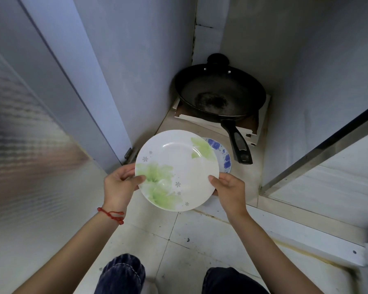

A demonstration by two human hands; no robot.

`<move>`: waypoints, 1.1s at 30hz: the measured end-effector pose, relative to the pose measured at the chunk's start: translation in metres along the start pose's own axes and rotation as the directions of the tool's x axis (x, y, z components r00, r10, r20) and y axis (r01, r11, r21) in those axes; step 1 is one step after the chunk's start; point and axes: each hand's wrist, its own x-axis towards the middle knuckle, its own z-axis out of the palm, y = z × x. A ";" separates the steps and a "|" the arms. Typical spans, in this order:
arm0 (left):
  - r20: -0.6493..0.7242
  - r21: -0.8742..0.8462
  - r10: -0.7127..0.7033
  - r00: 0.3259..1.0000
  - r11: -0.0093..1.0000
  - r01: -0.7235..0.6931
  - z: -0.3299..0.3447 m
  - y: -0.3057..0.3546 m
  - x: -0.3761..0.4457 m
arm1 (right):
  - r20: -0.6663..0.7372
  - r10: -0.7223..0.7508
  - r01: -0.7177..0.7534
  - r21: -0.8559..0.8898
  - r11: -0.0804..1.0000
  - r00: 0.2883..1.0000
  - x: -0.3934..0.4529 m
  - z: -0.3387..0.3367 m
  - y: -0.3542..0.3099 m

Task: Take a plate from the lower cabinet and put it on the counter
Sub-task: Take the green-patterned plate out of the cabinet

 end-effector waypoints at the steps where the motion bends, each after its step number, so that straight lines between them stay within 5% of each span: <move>1: -0.005 -0.013 -0.006 1.000 1.000 0.006 -0.004 0.003 -0.001 | 0.014 -0.014 0.014 0.007 1.000 1.000 -0.003 0.002 -0.004; 16: 0.064 -0.098 0.050 0.997 0.994 -0.044 -0.014 0.080 -0.030 | 0.009 -0.159 0.156 0.129 0.979 0.987 -0.039 -0.005 -0.077; 33: 0.121 -0.113 0.016 0.992 0.994 -0.002 0.020 0.140 -0.031 | -0.146 -0.121 0.132 0.065 0.989 0.982 -0.047 -0.030 -0.146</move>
